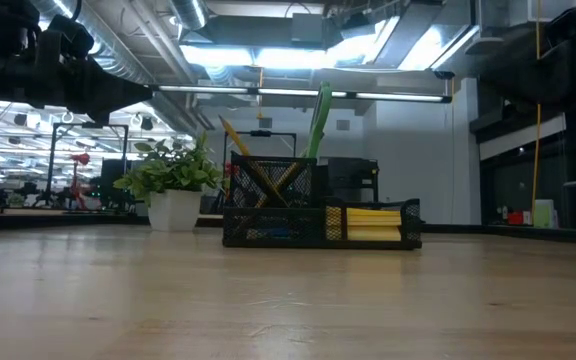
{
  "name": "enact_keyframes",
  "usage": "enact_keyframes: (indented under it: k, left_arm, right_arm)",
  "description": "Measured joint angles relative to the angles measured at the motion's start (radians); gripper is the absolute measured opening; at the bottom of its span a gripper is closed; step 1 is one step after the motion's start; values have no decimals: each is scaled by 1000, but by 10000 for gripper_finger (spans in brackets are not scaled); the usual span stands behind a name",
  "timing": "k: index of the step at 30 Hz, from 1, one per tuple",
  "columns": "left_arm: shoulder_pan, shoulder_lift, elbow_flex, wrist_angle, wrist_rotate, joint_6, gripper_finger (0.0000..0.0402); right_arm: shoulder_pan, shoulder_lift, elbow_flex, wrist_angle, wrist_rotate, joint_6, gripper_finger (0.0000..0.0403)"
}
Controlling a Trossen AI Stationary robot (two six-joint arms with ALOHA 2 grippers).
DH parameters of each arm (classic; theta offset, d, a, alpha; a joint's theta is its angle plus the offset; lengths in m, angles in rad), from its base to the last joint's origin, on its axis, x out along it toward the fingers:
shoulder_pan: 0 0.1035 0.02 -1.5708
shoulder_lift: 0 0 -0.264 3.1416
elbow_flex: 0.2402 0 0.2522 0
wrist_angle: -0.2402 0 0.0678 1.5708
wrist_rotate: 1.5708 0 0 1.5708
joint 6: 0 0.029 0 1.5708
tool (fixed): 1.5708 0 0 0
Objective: Pick and place office supplies into organizer
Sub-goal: Return to Home Position
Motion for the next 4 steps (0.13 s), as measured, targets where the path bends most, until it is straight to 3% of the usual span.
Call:
enact_keyframes:
  k: [4]
  left_arm:
    - [0, 0, 0, 0, 0, 0, 6]
  right_arm:
    - [0, 0, 0, 0, 0, -2, 30]
